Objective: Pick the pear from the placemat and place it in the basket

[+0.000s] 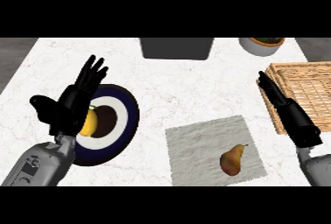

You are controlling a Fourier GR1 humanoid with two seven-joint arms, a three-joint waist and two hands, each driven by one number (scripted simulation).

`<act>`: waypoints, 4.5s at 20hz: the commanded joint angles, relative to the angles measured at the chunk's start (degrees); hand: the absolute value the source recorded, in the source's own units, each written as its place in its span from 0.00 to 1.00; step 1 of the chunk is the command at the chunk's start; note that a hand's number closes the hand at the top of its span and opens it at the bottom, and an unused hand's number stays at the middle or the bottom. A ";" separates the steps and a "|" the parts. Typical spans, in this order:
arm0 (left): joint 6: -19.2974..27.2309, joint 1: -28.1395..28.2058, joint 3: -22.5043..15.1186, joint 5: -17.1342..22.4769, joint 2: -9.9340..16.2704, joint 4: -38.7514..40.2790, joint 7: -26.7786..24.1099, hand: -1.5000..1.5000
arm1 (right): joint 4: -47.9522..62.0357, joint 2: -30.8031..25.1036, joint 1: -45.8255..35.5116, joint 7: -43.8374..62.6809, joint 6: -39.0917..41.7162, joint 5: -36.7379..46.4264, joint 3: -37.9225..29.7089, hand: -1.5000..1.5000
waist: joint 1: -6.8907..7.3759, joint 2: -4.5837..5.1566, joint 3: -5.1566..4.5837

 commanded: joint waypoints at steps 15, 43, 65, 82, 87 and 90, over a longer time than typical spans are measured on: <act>-6.74 19.90 2.06 5.66 1.97 16.38 1.05 0.50 | 11.84 22.13 -20.04 25.96 -21.33 -2.36 3.35 0.00 | -0.09 1.40 0.80; -8.98 24.49 3.16 5.00 3.47 12.28 0.23 0.50 | 20.22 -24.98 -43.34 69.21 50.17 -26.97 5.53 0.00 | -0.88 1.20 0.89; -10.66 26.31 4.32 1.77 0.93 13.36 -1.76 0.50 | 5.71 -13.19 -25.46 63.74 30.32 -14.87 10.29 0.00 | -0.90 1.36 0.99; -12.29 24.63 7.13 2.34 0.83 11.62 3.49 0.50 | 1.85 -7.49 -13.75 60.49 26.68 -3.82 11.65 0.00 | -0.95 1.42 1.02; -13.01 24.04 8.88 1.37 -0.16 14.58 0.90 0.50 | -0.19 -3.89 -11.81 61.55 24.69 -0.64 10.89 0.00 | -1.02 1.37 1.00; -11.51 25.79 6.79 -0.58 -1.43 11.05 3.14 0.50 | 3.31 -3.74 -12.89 59.34 26.08 0.52 8.22 0.00 | -0.71 1.41 1.03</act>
